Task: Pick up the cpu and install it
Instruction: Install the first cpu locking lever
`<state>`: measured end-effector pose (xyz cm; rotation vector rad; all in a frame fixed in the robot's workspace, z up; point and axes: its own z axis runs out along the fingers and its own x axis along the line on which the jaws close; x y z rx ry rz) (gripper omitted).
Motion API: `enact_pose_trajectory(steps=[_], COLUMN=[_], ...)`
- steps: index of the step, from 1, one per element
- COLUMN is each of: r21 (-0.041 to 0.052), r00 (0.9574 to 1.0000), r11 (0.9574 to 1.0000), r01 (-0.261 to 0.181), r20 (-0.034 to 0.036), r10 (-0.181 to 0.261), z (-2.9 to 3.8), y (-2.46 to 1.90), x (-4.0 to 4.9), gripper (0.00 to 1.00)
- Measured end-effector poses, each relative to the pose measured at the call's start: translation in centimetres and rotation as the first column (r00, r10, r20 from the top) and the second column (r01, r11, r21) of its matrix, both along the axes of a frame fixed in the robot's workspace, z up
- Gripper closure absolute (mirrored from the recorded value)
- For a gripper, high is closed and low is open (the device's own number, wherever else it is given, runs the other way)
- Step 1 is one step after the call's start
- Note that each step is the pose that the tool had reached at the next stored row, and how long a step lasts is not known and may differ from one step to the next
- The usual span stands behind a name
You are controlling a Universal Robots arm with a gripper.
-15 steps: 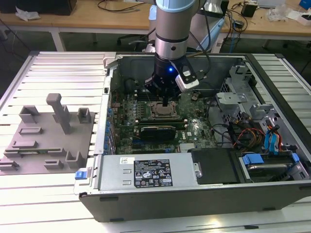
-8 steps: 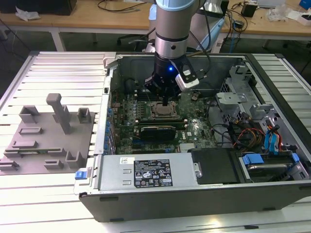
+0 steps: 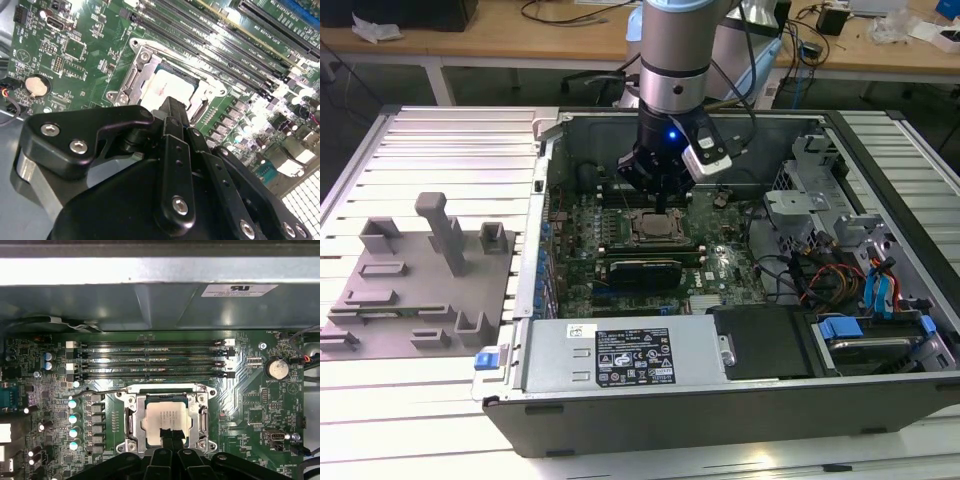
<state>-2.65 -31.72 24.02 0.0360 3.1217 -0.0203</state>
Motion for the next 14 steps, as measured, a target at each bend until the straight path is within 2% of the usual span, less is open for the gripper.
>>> enact_pose_trajectory(steps=[7,14], r21=[-0.0003,-0.0002], r00=[1.0,1.0], r11=[1.0,1.0], r01=[0.0,0.0], r20=[-0.0002,-0.0001], r10=[0.0,0.0], z=[0.03,0.02], y=[0.0,0.0], x=[-0.13,-1.62], gripper=[0.89,0.89])
